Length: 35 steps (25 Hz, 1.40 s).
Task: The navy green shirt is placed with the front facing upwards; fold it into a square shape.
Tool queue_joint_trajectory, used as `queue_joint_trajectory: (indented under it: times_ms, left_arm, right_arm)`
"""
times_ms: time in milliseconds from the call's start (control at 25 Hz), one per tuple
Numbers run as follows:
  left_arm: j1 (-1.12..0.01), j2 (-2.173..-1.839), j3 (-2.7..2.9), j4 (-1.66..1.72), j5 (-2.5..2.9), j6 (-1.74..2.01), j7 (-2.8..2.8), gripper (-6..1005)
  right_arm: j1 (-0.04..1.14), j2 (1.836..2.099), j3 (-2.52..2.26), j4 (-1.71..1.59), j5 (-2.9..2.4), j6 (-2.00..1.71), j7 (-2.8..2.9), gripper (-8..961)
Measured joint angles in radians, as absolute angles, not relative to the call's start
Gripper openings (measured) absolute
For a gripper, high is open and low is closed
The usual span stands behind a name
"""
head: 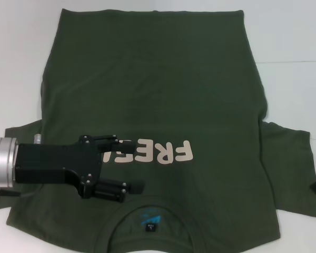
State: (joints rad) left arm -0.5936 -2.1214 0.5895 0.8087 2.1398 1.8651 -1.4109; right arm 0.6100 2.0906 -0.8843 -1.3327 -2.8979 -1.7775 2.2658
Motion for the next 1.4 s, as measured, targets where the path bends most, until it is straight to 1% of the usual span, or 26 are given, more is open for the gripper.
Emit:
queue_joint_trajectory:
  times_ms: [360,1000,1400]
  left_arm:
    - [-0.594,-2.122,0.588,0.801,2.140,1.855,-1.411,934]
    - [-0.597,-2.125,0.589,0.797,2.140,1.850,-1.411,934]
    - [-0.601,-2.126,0.586,0.786,2.140,1.836,-1.411,934]
  right_arm:
    - [0.605,2.092,-0.892,-1.239,-2.894,-1.736,2.315,914]
    - [0.616,2.077,-0.836,-1.279,-2.929,-1.807,2.414,914]
    - [0.629,2.074,-0.813,-1.240,-2.925,-1.825,2.454,915]
